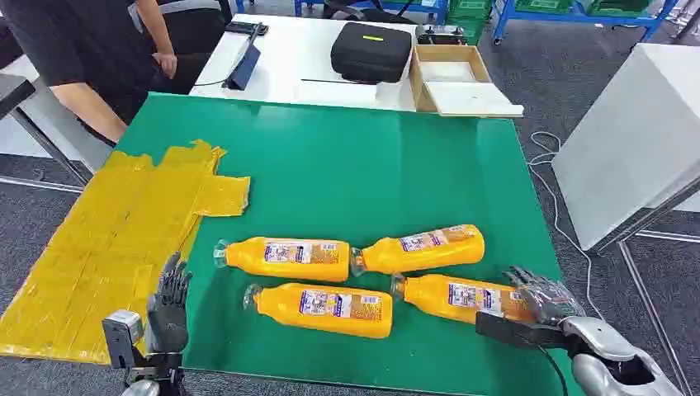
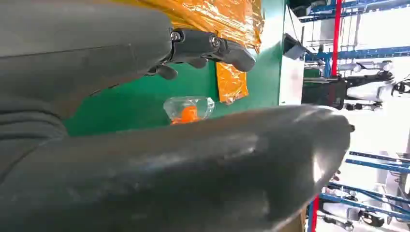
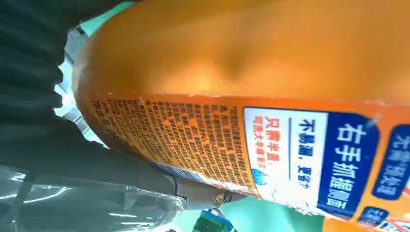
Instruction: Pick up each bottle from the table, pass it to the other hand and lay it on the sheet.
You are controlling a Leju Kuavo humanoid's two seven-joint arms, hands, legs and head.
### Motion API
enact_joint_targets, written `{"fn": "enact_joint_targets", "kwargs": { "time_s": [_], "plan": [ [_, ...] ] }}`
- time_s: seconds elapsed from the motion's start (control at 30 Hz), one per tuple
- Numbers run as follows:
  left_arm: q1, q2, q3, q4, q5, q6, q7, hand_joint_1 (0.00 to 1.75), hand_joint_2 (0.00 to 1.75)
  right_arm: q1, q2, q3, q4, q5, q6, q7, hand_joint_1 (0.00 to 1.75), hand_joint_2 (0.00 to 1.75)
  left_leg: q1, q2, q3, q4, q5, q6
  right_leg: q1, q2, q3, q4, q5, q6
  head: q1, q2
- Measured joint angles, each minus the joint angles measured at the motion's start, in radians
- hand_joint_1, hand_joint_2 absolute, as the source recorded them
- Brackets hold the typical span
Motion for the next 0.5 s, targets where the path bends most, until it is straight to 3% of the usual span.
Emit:
{"fn": "enact_joint_targets", "kwargs": {
  "time_s": [0.03,0.07,0.23,0.5],
  "plan": [
    [0.000,0.000,0.000,0.000,0.000,0.000,0.000,0.00,0.00,0.002,0.001,-0.003,-0.001,0.000,0.000,0.000,1.55,1.75,0.000,0.000,0.000,0.000,0.000,0.000,0.000,0.000,0.000,0.000,0.000,0.000,0.000,0.000],
    [0.000,0.000,0.000,0.000,0.000,0.000,0.000,0.00,0.00,0.004,0.002,-0.005,-0.002,-0.001,0.001,-0.001,1.75,1.75,0.000,0.000,0.000,0.000,0.000,0.000,0.000,0.000,-0.001,0.000,0.000,0.000,0.000,0.000],
    [-0.001,0.000,0.000,0.000,0.002,0.000,0.000,0.00,0.00,0.006,0.000,-0.014,-0.005,-0.010,0.028,-0.009,1.75,1.75,0.000,0.000,0.000,0.000,0.000,0.000,0.000,0.000,-0.008,0.000,-0.001,0.000,0.000,0.000],
    [-0.004,0.000,0.000,0.000,0.008,0.000,0.000,0.00,0.00,0.007,-0.003,-0.028,-0.005,-0.019,0.038,-0.014,1.75,1.75,0.000,0.000,-0.002,0.000,0.000,0.000,0.000,0.000,-0.001,0.000,0.000,0.000,0.000,0.000]
  ]
}}
